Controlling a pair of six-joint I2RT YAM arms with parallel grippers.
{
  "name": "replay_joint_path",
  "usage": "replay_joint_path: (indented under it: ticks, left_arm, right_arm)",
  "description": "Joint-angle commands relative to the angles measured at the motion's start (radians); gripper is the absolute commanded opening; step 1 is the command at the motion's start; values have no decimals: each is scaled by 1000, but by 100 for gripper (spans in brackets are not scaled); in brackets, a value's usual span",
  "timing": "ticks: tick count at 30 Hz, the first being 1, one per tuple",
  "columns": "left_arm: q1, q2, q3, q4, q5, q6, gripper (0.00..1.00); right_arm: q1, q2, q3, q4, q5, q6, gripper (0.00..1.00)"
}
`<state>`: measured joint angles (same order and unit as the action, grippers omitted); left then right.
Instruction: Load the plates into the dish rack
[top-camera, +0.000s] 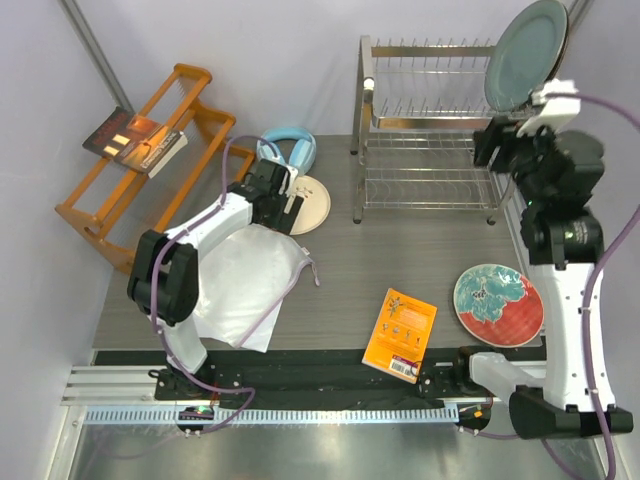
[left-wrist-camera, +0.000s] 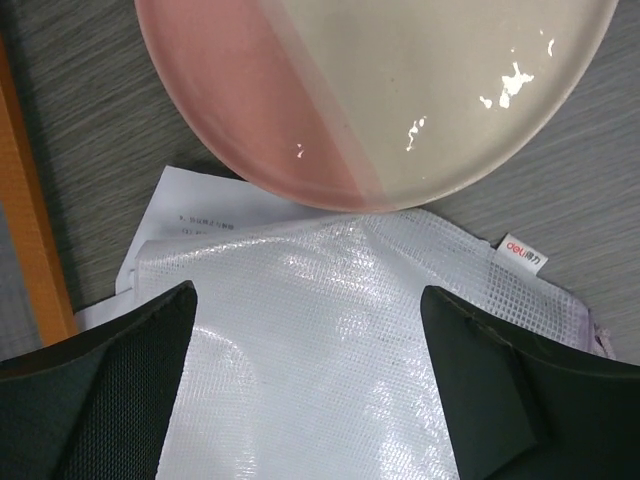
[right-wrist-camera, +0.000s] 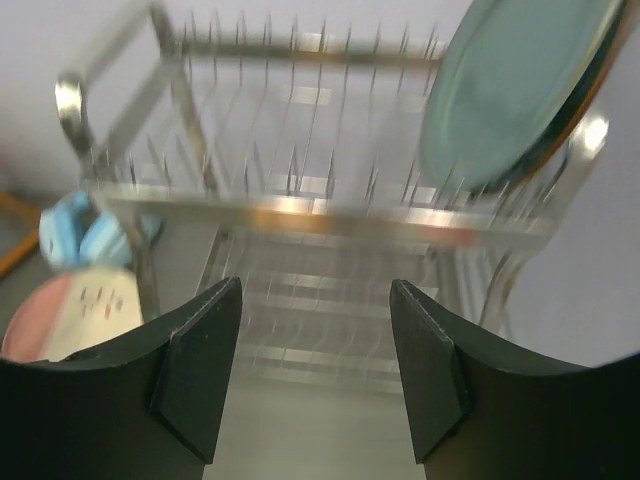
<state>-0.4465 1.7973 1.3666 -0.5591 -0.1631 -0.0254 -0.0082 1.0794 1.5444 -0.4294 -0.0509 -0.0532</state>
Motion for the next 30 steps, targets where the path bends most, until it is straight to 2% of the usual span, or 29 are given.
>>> replay_joint_path:
  ticks: [1, 6, 11, 14, 16, 17, 20, 25, 30]
  left_arm:
    - [-35, -113, -26, 39, 31, 128, 93]
    - [-40, -170, -73, 57, 80, 87, 93]
    - [-60, -269, -147, 103, 330, -28, 93]
    - [-121, -317, -251, 272, 480, -117, 93]
    - [-194, -314, -280, 411, 517, -169, 90]
    - [-217, -299, -282, 445, 563, -209, 88]
    - [-314, -201, -235, 527, 571, -270, 86]
    - [-425, -20, -161, 732, 586, -346, 86]
    - [-523, 180, 26, 911, 600, -523, 86]
  right_arm:
    - [-3, -107, -208, -207, -40, 82, 66]
    - [-15, -216, -369, -233, 86, -29, 66]
    - [-13, -243, -403, -406, 187, -102, 68]
    - [-15, -338, -472, -373, 212, -112, 69]
    - [-15, -377, -490, -347, 240, -67, 71]
    - [-16, -389, -486, -342, 247, -48, 72]
    - [-41, -385, -445, -353, 289, -22, 74]
    - [-53, -326, -324, -410, 457, 12, 82]
    - [-99, -262, -198, -439, 439, 52, 83]
